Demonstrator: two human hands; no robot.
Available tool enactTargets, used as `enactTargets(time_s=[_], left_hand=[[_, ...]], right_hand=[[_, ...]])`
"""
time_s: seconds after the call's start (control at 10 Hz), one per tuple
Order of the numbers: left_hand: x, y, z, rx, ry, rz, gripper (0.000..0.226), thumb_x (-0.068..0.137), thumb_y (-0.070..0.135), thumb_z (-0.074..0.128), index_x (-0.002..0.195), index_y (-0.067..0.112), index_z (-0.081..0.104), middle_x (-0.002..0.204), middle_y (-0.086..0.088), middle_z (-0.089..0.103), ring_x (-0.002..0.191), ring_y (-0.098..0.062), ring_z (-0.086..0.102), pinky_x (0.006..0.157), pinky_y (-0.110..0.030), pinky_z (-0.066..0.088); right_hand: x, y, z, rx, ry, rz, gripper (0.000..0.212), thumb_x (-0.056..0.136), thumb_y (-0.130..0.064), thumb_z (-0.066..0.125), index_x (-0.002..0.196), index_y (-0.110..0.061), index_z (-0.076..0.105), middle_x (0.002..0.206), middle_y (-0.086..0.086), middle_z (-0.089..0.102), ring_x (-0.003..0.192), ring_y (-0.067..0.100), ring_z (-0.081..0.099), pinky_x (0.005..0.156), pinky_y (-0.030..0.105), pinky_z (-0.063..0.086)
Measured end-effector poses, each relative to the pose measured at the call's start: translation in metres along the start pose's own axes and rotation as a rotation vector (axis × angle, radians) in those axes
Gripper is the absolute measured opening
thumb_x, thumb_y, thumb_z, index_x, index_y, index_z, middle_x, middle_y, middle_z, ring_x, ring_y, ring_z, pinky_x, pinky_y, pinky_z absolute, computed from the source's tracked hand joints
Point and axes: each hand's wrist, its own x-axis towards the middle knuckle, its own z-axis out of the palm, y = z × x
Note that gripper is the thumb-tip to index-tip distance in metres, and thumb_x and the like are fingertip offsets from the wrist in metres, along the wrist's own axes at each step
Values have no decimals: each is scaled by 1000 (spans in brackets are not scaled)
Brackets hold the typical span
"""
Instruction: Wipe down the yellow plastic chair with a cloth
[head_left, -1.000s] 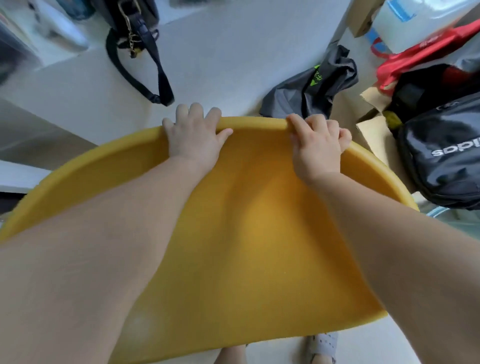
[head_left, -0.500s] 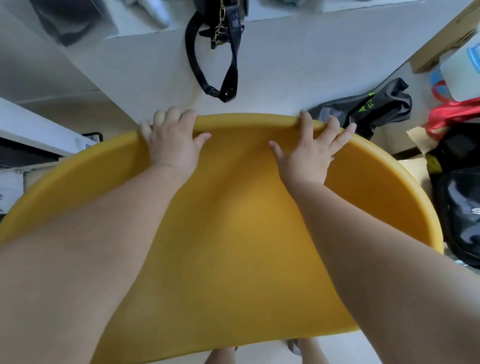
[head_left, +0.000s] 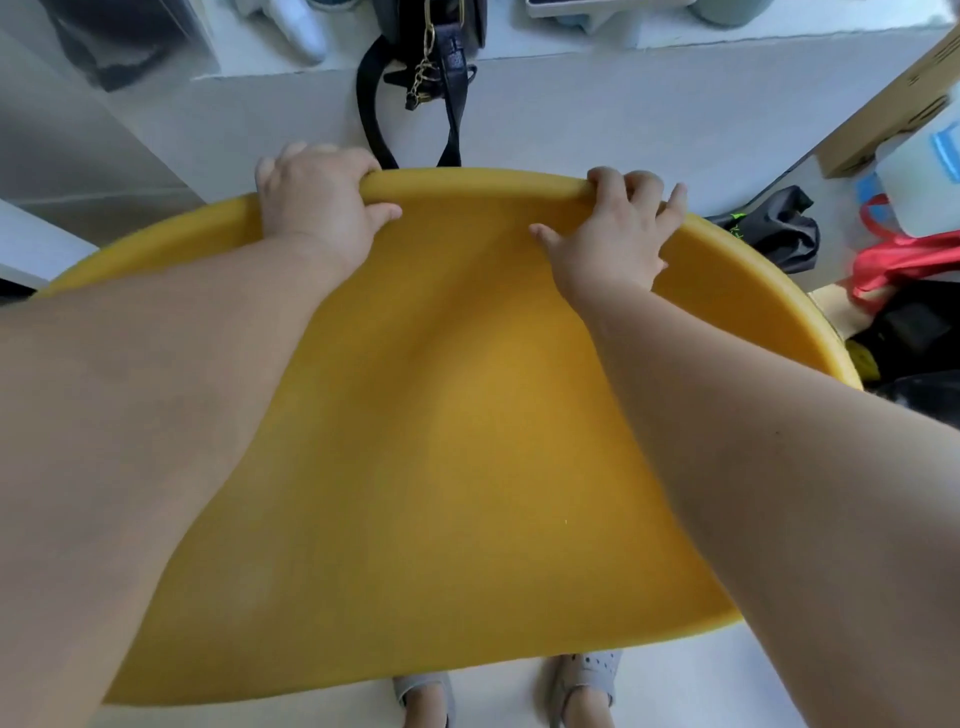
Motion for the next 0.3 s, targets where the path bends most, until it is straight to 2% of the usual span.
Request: enactTargets(time_s=[0.1,0.2,0.3], left_hand=[[-20,3,3,84,-55,-85,63,91,56,63,145,27,47,141,-13,52,136,-37,39,117,-54,24],[-56,5,-2,71,-58,-85,78,89,57,63,155,31,30,162,-11,27,151,-34,18,123,-59,8],[-98,6,-9,13,-63,-80,76,90,57,62,155,33,30,166,-8,18,153,-32,13,123,-59,6]], right_hand=[[-16,11,-7,-70,-80,-71,97,83,-51,79,159,-38,20,170,0,-3,155,35,-20,109,78,27],[-41,22,-12,-86,-130,-141,104,84,-47,80,161,-42,10,169,-2,-19,153,34,-25,112,78,20],[-74,31,-11,-159,-177,-170,101,84,-48,79,160,-42,14,168,-2,-24,153,34,-25,115,75,18]])
